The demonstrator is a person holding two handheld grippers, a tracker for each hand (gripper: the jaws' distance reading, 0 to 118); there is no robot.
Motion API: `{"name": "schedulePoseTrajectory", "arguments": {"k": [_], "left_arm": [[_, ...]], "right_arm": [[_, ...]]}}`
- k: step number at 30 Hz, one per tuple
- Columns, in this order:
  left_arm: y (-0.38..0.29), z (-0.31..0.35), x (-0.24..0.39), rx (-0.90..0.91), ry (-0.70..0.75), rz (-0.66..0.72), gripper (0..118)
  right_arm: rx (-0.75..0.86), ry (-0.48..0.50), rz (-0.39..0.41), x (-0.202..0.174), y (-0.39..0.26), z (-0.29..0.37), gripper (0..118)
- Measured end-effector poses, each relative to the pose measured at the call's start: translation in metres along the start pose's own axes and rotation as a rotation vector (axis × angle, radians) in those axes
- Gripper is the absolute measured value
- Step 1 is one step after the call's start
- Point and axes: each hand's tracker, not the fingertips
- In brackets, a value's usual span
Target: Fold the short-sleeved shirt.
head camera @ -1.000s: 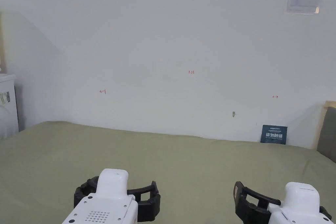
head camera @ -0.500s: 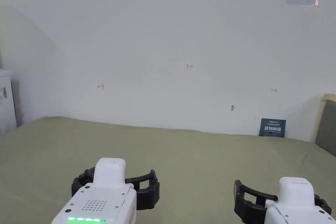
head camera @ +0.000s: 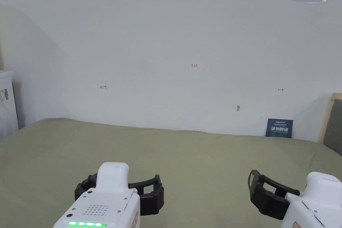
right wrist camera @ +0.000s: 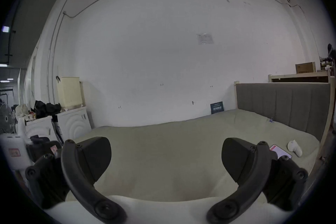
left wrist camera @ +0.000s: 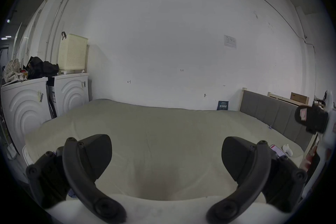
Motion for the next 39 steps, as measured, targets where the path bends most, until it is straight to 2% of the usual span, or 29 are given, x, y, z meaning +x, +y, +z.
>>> {"name": "schedulePoseTrajectory", "arguments": {"k": [3,5,8,18,22,26,31,37,39], "left_arm": [[0.001,0.000,0.000,0.002,-0.001,0.004,118],[0.003,0.000,0.000,0.001,-0.002,0.015,118],[0.005,0.000,0.001,0.001,-0.006,0.017,118],[0.007,0.003,0.002,-0.002,-0.005,0.010,118],[0.009,0.004,0.001,-0.006,-0.014,0.029,118],[0.011,0.004,0.003,-0.003,-0.018,0.023,118],[0.011,0.001,0.004,-0.012,-0.033,0.035,118],[0.006,-0.001,0.006,-0.035,-0.039,0.028,118],[0.005,-0.002,0.006,-0.043,-0.041,0.041,118]], "right_arm": [[0.014,-0.034,0.023,-0.004,0.005,-0.002,118],[-0.036,-0.050,0.003,-0.004,0.007,-0.006,118],[-0.077,0.018,-0.019,0.002,0.004,-0.008,118],[-0.053,0.017,0.012,0.006,0.008,-0.002,118],[-0.112,0.071,0.004,0.010,0.012,-0.006,118],[-0.119,0.039,0.023,0.008,0.015,-0.006,118],[-0.164,0.015,-0.011,0.008,0.015,-0.014,118],[-0.196,-0.001,0.020,0.001,0.018,-0.016,118],[-0.220,-0.007,-0.038,0.000,0.018,-0.018,118]]}}
